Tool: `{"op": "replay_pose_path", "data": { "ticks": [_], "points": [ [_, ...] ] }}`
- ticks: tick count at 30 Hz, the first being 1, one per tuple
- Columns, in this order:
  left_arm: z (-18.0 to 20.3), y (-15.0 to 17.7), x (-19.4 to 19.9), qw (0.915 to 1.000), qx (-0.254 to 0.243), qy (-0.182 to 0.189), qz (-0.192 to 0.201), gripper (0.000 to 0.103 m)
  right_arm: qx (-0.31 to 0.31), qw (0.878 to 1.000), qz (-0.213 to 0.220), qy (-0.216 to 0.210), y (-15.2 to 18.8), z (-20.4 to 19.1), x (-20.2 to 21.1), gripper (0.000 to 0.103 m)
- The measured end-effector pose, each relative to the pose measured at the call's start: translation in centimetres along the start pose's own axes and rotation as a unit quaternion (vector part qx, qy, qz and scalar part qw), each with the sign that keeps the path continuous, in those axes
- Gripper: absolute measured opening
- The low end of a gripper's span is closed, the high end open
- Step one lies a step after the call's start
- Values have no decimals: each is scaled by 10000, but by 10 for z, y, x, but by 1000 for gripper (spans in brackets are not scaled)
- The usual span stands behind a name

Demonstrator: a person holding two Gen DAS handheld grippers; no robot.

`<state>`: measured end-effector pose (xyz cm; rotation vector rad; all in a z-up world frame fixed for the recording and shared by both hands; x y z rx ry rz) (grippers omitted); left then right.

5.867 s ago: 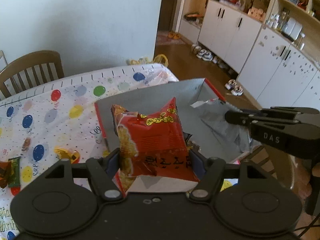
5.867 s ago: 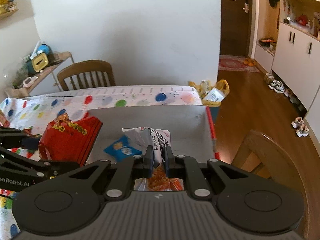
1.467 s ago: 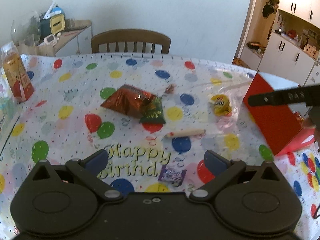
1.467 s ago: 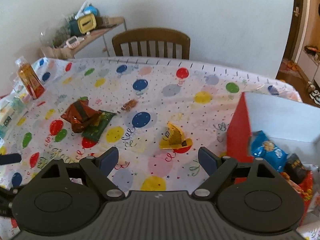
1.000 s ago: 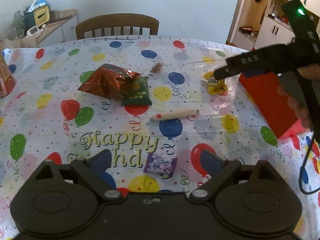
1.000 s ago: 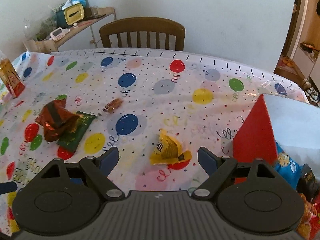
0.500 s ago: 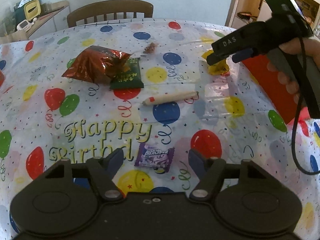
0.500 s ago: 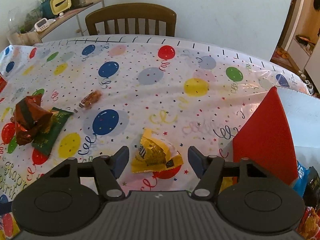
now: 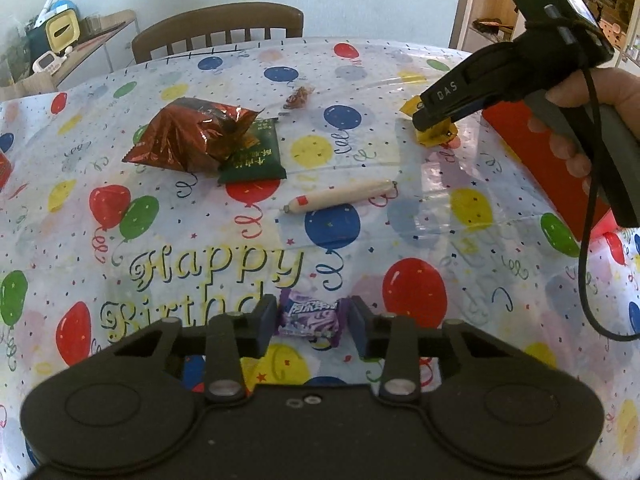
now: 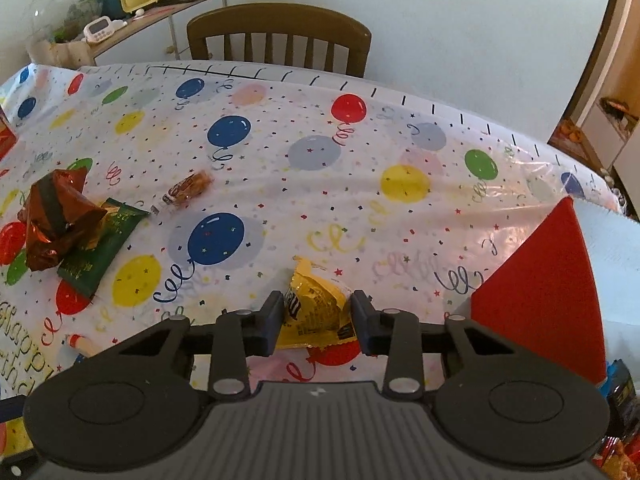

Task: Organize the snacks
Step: 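Grasp the yellow packet with the right tool while the left tool grasps the purple packet, then carry the yellow packet and purple packet with both tools into the red box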

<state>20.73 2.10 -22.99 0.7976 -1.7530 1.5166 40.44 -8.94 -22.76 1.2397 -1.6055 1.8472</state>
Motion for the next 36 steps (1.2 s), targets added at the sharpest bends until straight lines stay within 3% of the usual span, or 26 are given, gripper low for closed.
{"op": "replay_pose_path", "data": {
  "ticks": [6, 16, 36],
  "points": [
    [-5, -1, 2, 9998, 182, 2, -8, 28, -98, 9999, 46, -60, 1, 1, 10, 32],
    [-9, 1, 9, 9994, 337, -2, 16, 26, -357, 9987, 111, -349, 11, 4, 43, 32],
    [8, -23, 57, 9982, 329, 179, 464, 26, -692, 9935, 503, -757, 26, 40, 159, 32]
  ]
}}
Point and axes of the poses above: each gripper's, at about its wrist camera, not at the fingertips, and x roughly against the way its jaws point, z to its right, y to its underside, the point moved 5 cm from there along -x, roughly the way its jaws point, and after that the axes turned 12 degrees about -x, right-handed, at the moved point
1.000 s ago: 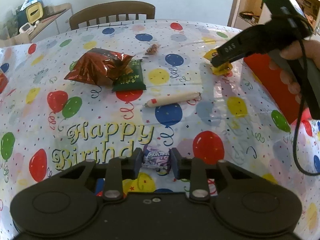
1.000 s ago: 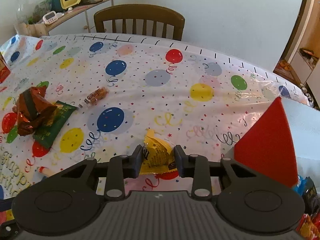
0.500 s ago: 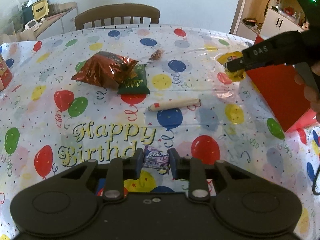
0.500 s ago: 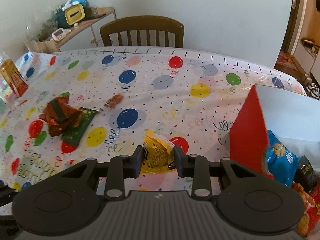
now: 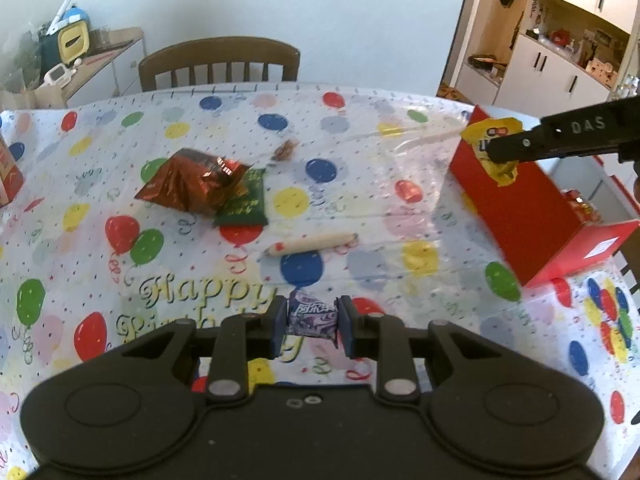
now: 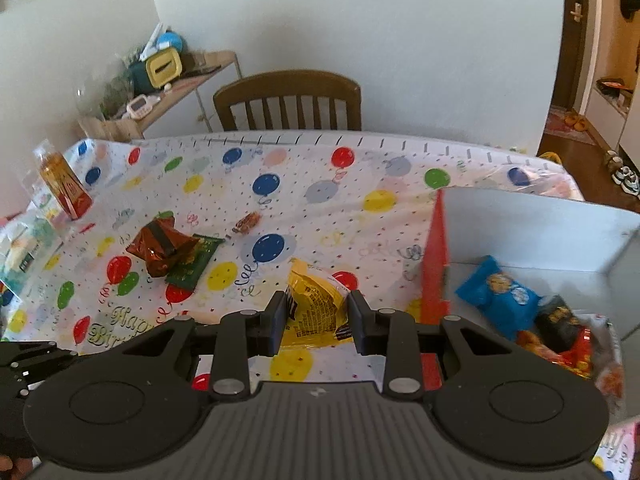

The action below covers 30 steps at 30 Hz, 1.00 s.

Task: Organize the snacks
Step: 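Carry the yellow packet and purple packet with both tools into the red box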

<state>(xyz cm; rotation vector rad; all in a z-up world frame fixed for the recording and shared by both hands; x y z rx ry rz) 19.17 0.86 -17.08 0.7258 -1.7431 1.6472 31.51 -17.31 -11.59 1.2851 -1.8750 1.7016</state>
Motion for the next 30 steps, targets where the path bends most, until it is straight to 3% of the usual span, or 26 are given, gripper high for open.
{"op": "replay_pose_path", "data": {
  "ticks": [17, 30],
  "points": [
    [88, -76, 33, 9953, -676, 253, 641, 26, -340, 9977, 564, 184, -15, 84, 85, 32],
    [179, -136, 20, 9885, -1085, 563, 889, 26, -549, 9949, 683, 491, -29, 177, 106, 32]
  ]
}}
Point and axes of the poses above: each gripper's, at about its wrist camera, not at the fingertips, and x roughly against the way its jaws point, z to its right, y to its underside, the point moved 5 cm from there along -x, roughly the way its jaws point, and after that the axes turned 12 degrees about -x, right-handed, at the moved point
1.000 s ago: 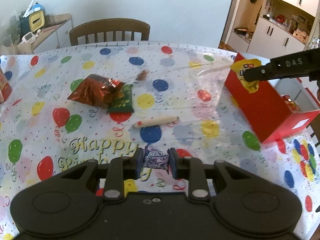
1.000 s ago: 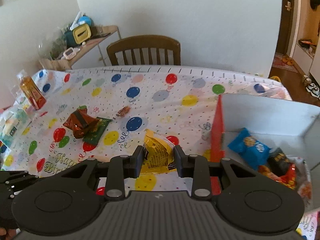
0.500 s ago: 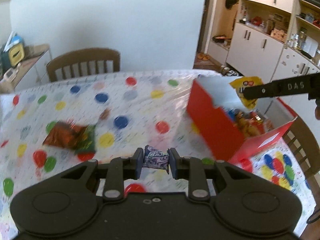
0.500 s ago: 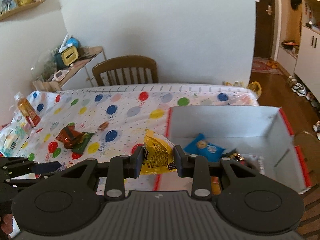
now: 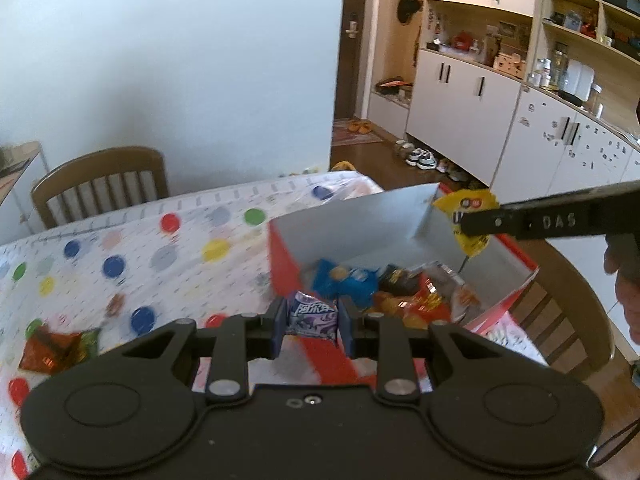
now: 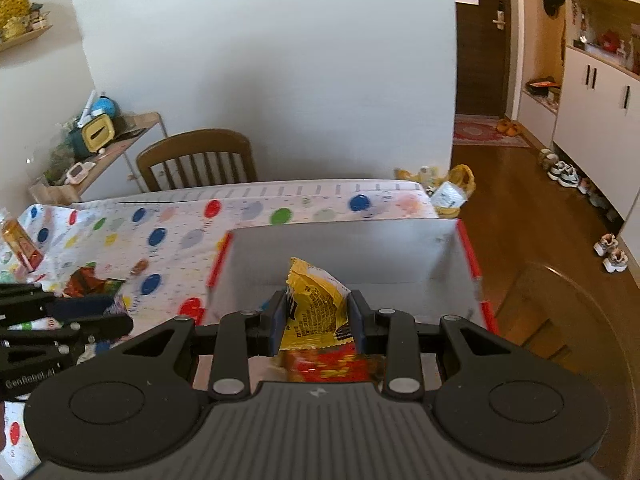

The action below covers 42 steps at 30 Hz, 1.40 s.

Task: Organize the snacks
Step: 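Carry the yellow packet and purple packet with both tools into the red box, then open the right tool to drop the yellow packet while the left tool releases the purple packet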

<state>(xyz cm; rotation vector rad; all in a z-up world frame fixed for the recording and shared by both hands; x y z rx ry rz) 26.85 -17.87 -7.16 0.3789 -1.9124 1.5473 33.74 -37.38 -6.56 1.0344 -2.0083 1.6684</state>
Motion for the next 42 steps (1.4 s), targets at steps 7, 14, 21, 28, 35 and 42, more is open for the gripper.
{"op": "replay_pose_path", "data": {
  "ticks": [7, 14, 21, 28, 35, 42],
  "points": [
    [28, -24, -42, 9996, -13, 123, -236, 26, -14, 9998, -148, 91, -2, 41, -15, 32],
    [42, -36, -84, 9984, -43, 40, -562, 26, 112, 9990, -407, 129, 3, 62, -40, 32],
    [52, -49, -126, 9959, 55, 59, -896, 26, 309, 9974, -646, 125, 10, 70, -66, 32],
    [62, -54, -159, 9929, 143, 213, -1158, 26, 380, 9952, -901, 5, 19, 71, -88, 32],
    [71, -43, -186, 9878, 173, 236, -1529, 26, 358, 9937, -1052, -155, 22, 76, -96, 32],
    [72, -29, -196, 9827, 303, 293, -1803, 26, 348, 9934, -1064, -229, 22, 77, -96, 32]
  ]
}}
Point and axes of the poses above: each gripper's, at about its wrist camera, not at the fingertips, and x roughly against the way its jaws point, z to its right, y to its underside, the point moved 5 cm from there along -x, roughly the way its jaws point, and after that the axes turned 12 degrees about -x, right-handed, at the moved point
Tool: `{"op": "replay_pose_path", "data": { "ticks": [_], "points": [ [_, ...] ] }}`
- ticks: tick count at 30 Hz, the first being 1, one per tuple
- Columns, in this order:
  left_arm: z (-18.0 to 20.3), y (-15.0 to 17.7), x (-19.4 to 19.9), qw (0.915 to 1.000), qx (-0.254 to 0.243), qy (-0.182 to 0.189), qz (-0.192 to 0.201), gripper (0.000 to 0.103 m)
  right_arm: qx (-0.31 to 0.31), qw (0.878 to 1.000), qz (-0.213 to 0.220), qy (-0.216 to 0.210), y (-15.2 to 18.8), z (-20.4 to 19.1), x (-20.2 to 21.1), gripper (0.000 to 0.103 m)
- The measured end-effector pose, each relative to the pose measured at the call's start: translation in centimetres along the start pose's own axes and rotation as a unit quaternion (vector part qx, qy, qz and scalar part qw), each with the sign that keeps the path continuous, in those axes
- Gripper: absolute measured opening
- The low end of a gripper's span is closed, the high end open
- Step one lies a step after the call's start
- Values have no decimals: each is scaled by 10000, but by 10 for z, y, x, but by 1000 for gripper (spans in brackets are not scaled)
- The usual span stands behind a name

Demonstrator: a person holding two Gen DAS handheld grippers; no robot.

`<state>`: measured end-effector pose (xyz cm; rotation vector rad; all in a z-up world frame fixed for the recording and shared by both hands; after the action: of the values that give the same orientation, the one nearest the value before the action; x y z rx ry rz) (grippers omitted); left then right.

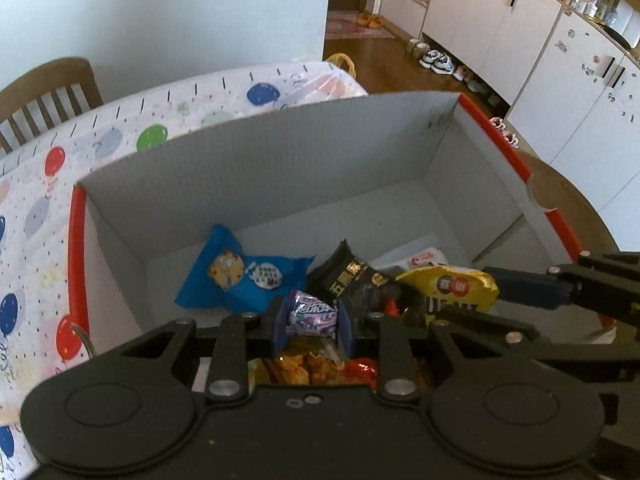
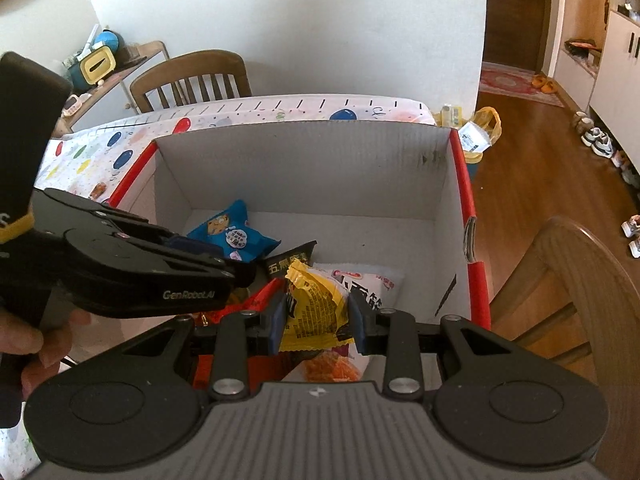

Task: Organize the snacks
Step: 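Open the right tool to drop the yellow packet while the left tool releases the purple packet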

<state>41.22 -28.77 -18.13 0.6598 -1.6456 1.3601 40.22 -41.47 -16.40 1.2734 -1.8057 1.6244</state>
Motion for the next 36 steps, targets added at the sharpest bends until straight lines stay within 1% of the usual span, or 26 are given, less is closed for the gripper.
{"op": "replay_pose_path", "data": {
  "ticks": [6, 8, 9, 10, 16, 21, 27, 33, 36],
  "points": [
    [-5, 4, -3, 9998, 154, -72, -107, 26, -8, 10000, -11, -93, -1, -1, 4, 33],
    [-6, 3, -1, 9997, 216, -37, -91, 26, 7, 9999, -2, -107, -1, -2, 6, 41],
    [-6, 3, 1, 9997, 240, -32, -80, 26, 6, 9999, 26, -101, -1, -2, 8, 50],
    [-7, 3, 2, 9996, 256, -31, -71, 26, 2, 9999, 60, -100, -1, -3, 9, 54],
    [-9, 4, 12, 9994, 341, -18, 7, 27, 3, 9998, 150, -161, -3, -5, 21, 55],
    [-9, 5, 24, 9993, 348, -25, 149, 27, 26, 9995, 229, -199, -5, -6, 31, 56],
    [-11, 9, 35, 9989, 420, -2, 202, 29, 65, 9992, 311, -244, -5, -12, 44, 57],
    [-13, 14, 51, 9987, 291, -125, 392, 30, 69, 9987, 410, -292, -5, -18, 57, 57],
    [-14, 17, 60, 9983, 266, -81, 510, 30, 96, 9984, 473, -301, -5, -21, 66, 57]
  ]
}}
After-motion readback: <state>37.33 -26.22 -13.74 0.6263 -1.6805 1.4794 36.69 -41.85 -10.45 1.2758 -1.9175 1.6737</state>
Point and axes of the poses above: each gripper's, at about its wrist camera, not at the fingertips, and x roughly against the way its jaws point, z to its right, y to its underside, the point moved 5 cm from there along -x, roughly the way its jaws point, and after that the axes turned 12 degrees about -x, right-handed, at the moved point
